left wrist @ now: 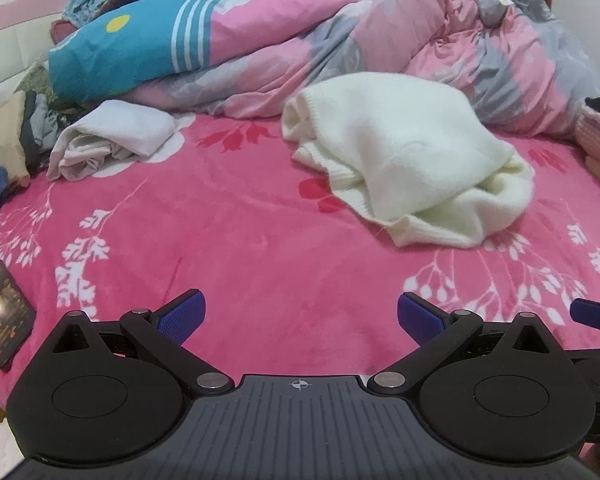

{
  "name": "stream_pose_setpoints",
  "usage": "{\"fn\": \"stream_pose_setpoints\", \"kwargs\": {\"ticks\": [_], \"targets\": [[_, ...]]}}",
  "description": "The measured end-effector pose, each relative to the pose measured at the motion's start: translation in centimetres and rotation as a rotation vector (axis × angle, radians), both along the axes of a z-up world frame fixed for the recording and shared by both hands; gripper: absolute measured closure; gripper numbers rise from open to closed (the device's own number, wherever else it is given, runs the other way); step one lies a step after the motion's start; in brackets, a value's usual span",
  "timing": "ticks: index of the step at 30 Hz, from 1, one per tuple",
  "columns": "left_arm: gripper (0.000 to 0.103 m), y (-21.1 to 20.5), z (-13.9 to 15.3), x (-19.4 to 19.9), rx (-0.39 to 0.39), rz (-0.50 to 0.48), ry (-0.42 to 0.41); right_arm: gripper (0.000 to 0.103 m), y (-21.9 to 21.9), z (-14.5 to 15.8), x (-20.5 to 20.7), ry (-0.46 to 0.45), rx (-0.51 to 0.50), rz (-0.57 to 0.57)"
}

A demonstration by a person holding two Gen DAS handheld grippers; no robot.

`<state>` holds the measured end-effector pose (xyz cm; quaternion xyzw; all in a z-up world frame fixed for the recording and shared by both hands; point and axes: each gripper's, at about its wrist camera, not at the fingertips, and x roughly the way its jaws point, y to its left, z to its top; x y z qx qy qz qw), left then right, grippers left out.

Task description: Fold clothes

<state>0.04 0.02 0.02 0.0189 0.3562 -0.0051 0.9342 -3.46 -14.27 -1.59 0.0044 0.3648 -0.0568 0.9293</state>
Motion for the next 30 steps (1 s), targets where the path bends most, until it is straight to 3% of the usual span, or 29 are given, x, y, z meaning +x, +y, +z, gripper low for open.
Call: {"fn": "stream_pose_setpoints", "kwargs": {"ticks": [9, 12, 30], "targets": [[0.0, 0.1, 0.2, 0.3, -0.054, -0.022, 0.052, 0.0, -0.2, 0.0, 0.1, 0.006, 0.005, -0.01], [0.0, 0.1, 0.1, -0.1, -0.032, -0.021, 0.017, 0.0, -0.2, 0.0, 0.1, 0.008, 0.007, -0.013], [0.0, 0.1, 0.3, 0.4, 0.011, 0.052, -0.002, 0.0, -1.1, -0.4, 0.3, 0.02, 0.016, -0.039]]}}
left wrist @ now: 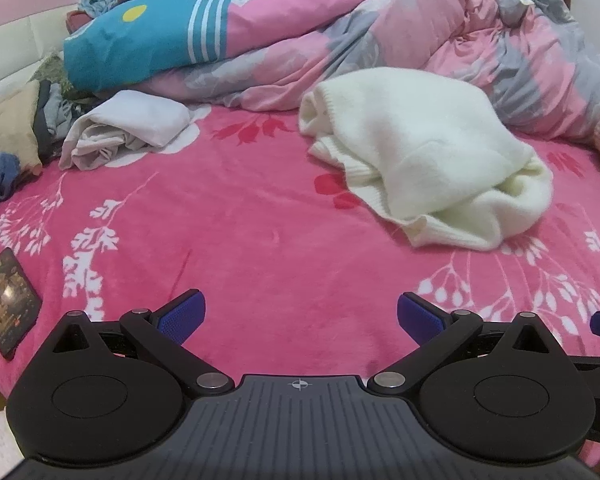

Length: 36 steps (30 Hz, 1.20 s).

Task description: Fold clothes

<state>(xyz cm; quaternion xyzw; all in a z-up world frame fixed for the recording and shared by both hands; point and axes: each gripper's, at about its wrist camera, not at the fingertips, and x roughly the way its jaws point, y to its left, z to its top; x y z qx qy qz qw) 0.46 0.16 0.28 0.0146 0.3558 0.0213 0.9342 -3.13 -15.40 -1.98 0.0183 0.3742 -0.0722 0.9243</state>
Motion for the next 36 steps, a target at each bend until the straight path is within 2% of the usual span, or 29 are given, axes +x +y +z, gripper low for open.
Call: {"fn": "stream_pose_setpoints", "kwargs": {"ticks": [36], "targets": [[0.0, -0.19, -0.68, 0.17, 0.006, 0.003, 0.007, 0.0, 0.1, -0.14, -0.04, 0.008, -0.001, 0.001]]}}
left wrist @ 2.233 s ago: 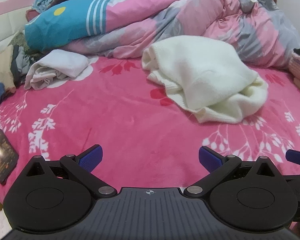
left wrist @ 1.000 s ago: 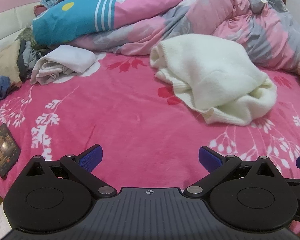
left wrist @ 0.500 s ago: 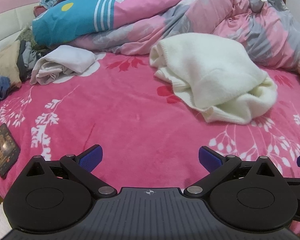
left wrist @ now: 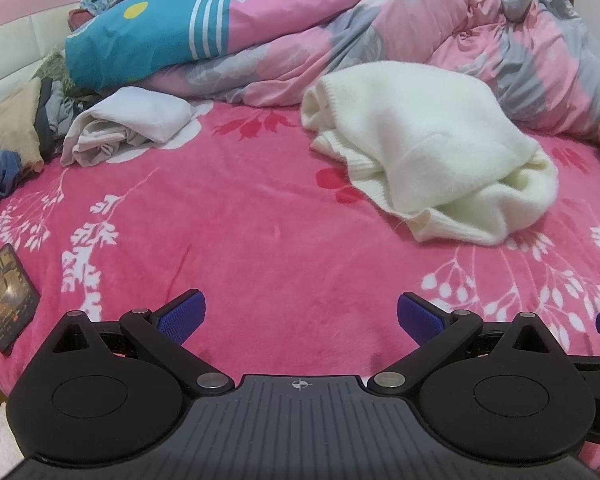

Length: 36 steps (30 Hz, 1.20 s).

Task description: Fold clothes

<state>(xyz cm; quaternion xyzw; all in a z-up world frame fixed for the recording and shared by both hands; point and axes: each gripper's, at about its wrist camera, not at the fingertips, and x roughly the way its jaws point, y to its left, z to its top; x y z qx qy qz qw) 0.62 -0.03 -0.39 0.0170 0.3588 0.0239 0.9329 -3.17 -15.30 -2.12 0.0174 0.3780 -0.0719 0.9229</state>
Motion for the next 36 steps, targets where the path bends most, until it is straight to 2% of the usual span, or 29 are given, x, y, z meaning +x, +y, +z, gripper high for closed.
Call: {"fn": "stream_pose_setpoints", "kwargs": {"ticks": [28, 32, 36], "targets": [[0.0, 0.1, -0.7, 1.0, -0.005, 0.008, 0.02, 0.0, 0.0, -0.2, 1.0, 0.011, -0.002, -0.001], [0.0, 0.5, -1.0, 1.1, -0.037, 0.009, 0.007, 0.0, -0.3, -0.5, 1.2, 0.009, 0.007, -0.006], [0.0, 1.4, -1.4, 1.4, -0.119, 0.021, -0.002, 0.0, -0.8, -0.6, 1.0, -0.016, 0.019, -0.005]]}}
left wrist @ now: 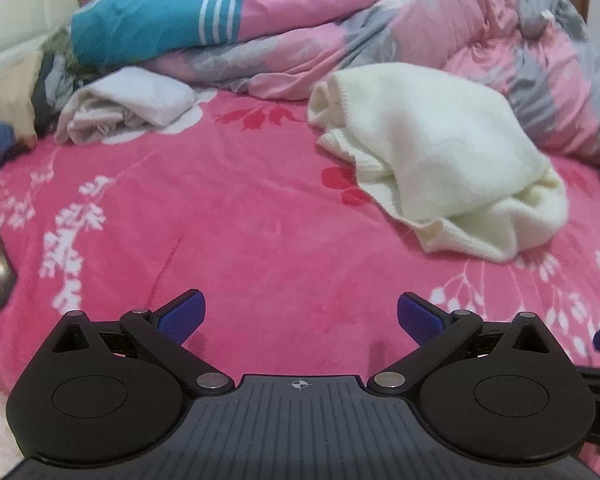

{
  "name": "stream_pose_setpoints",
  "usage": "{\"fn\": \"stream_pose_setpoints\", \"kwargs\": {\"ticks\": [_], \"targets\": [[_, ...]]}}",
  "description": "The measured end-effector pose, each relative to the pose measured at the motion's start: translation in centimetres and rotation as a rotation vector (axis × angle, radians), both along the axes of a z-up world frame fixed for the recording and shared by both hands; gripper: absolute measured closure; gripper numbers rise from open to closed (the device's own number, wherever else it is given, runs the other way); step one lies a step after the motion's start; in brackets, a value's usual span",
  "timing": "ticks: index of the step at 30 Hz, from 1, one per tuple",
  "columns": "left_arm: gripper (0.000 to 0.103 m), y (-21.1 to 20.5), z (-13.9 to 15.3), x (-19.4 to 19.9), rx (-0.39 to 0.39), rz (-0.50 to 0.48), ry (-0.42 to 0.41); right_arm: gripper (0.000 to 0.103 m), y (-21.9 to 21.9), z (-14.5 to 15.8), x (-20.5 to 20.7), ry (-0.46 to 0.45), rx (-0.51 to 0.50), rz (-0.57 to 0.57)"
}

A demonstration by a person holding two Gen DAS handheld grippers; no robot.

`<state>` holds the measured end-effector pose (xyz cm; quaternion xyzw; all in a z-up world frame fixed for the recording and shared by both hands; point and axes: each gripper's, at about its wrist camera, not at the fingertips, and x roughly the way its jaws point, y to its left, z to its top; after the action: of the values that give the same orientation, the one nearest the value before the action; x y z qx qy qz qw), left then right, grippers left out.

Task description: Fold clothes

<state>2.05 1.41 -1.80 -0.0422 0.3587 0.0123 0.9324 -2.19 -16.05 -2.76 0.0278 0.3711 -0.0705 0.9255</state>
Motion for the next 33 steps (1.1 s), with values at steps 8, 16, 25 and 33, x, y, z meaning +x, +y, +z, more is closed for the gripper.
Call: {"fn": "stream_pose_setpoints", "kwargs": {"ticks": [8, 16, 25, 33], "targets": [[0.0, 0.5, -0.1, 1.7, -0.101, -0.048, -0.052, 0.0, -2.3, 0.8, -0.6, -0.158, 0.022, 0.002], [0.0, 0.1, -0.5, 5.5, -0.048, -0.071, -0.15, 0.0, -3.1, 3.5, 2.8, -0.327, -0.135, 0.111], [0.032, 1.0, -1.7, 9.2, -0.021, -0.054, -0.193, 0.002, 1.1, 6.3, 12.6, -0.368, -0.206, 0.345], [0.044, 3.1, -3.1, 9.9, -0.089, -0.042, -0.143, 0.027, 9.0, 4.1, 21.4, -0.261, -0.394, 0.54]]}}
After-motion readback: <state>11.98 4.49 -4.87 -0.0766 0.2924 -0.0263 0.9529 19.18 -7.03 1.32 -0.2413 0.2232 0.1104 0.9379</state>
